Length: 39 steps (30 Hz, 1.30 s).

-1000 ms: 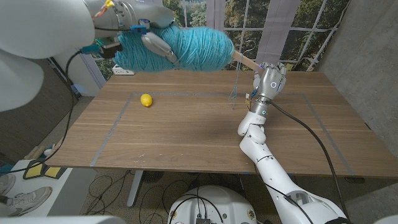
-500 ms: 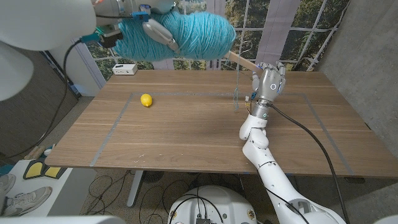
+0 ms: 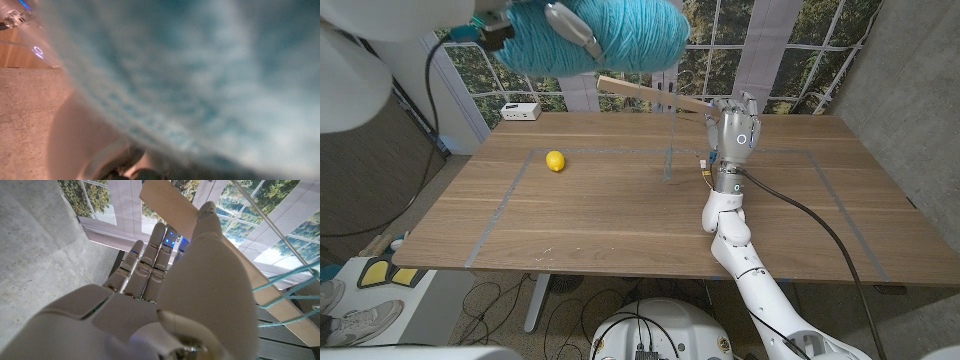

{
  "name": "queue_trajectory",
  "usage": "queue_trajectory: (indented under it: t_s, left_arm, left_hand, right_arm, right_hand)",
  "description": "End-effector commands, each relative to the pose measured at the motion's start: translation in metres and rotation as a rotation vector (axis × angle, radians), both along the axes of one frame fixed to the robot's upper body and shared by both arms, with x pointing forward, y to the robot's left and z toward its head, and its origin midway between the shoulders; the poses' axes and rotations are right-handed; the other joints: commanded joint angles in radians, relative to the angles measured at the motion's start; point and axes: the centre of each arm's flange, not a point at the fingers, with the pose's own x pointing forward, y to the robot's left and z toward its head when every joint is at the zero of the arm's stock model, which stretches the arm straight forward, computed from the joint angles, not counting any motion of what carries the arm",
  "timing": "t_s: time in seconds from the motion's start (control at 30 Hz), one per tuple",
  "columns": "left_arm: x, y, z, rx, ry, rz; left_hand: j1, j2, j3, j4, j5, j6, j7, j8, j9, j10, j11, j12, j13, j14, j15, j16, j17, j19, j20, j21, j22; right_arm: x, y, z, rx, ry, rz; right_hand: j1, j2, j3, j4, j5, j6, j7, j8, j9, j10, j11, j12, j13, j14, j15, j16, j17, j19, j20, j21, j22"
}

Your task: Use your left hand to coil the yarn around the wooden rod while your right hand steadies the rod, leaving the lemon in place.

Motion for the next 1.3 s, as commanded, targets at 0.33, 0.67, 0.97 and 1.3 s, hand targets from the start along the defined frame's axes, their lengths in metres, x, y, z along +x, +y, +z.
queue_trajectory:
  t_s: [0.33,0.67,0.97,1.3]
  left_arm:
    - [0.053,0.082,0.009,-0.256,0.118,0.205]
    - [0.091,0.111,-0.014,-0.295,0.213,0.299]
    - [0.114,0.139,-0.025,-0.348,0.305,0.337]
    - [0.153,0.144,-0.056,-0.331,0.416,0.337]
  left_hand:
    - [0.023,0.102,0.264,0.259,0.003,0.107,-0.088,0.005,0.002,0.04,-0.083,0.044,0.63,0.259,-0.197,0.182,0.26,0.001,-0.123,0.016,0.059]
    - [0.023,0.102,0.265,0.259,0.003,0.106,-0.088,0.004,0.002,0.04,-0.082,0.045,0.628,0.258,-0.196,0.181,0.257,0.001,-0.123,0.017,0.058]
    - [0.021,0.101,0.265,0.26,0.002,0.108,-0.09,0.004,0.001,0.041,-0.08,0.045,0.627,0.257,-0.196,0.181,0.257,0.001,-0.123,0.017,0.058]
    - [0.021,0.1,0.264,0.259,0.002,0.105,-0.09,0.002,0.001,0.04,-0.08,0.045,0.624,0.257,-0.195,0.181,0.254,-0.001,-0.123,0.017,0.057]
  right_arm:
    - [-0.035,0.027,-0.007,-0.144,-0.075,0.118]
    - [-0.052,0.038,-0.004,-0.186,-0.114,0.183]
    - [-0.059,0.04,-0.007,-0.203,-0.124,0.223]
    - [-0.065,0.041,-0.005,-0.149,-0.14,0.324]
  right_hand:
    - [0.146,0.143,-0.003,0.005,0.011,0.063,-0.059,-0.001,0.003,0.089,-0.095,-0.004,0.13,0.013,-0.108,-0.007,0.008,-0.005,-0.12,0.014,0.002]
    - [0.146,0.143,-0.006,0.008,0.012,0.065,-0.059,-0.002,0.003,0.089,-0.095,-0.006,0.132,0.014,-0.108,-0.011,0.012,-0.006,-0.122,0.017,0.001]
    - [0.15,0.144,-0.008,0.009,0.013,0.067,-0.061,-0.004,0.002,0.09,-0.098,-0.009,0.133,0.016,-0.109,-0.014,0.016,-0.007,-0.128,0.019,0.001]
    - [0.152,0.143,-0.011,0.011,0.014,0.068,-0.064,-0.004,0.004,0.091,-0.099,-0.011,0.136,0.016,-0.109,-0.019,0.019,-0.009,-0.13,0.022,0.001]
